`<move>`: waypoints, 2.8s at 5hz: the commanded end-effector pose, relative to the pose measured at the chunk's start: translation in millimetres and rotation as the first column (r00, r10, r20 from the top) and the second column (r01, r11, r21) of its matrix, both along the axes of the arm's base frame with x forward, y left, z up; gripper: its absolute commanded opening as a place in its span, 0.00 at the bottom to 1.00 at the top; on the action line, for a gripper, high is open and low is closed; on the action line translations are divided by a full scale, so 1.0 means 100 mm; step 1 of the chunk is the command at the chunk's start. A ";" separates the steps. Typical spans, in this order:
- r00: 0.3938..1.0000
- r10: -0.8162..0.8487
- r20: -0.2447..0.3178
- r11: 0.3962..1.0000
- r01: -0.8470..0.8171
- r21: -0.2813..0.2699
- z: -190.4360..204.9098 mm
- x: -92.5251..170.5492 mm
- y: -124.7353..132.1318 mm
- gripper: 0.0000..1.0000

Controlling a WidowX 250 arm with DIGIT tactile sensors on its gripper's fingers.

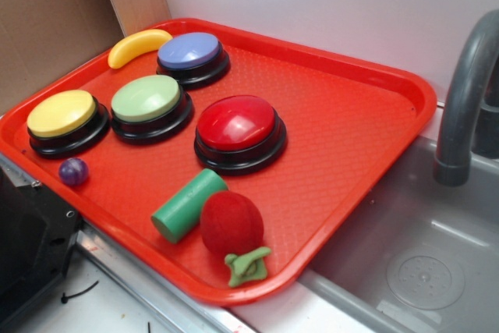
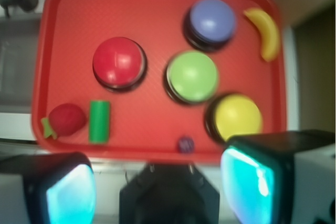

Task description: Push the red button.

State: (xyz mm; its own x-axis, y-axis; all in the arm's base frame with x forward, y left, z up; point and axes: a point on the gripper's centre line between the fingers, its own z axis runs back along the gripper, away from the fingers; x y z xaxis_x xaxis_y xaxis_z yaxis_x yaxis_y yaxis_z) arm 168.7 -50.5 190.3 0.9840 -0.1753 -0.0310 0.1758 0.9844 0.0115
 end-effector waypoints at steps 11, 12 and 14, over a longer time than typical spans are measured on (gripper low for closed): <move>0.989 -0.138 0.060 0.990 0.139 -0.004 -0.23 0.54 0.02 1.00; 0.993 -0.113 0.018 0.993 0.113 0.021 -0.12 0.50 0.04 1.00; 0.996 -0.075 0.058 0.997 0.074 0.011 0.17 0.35 0.07 1.00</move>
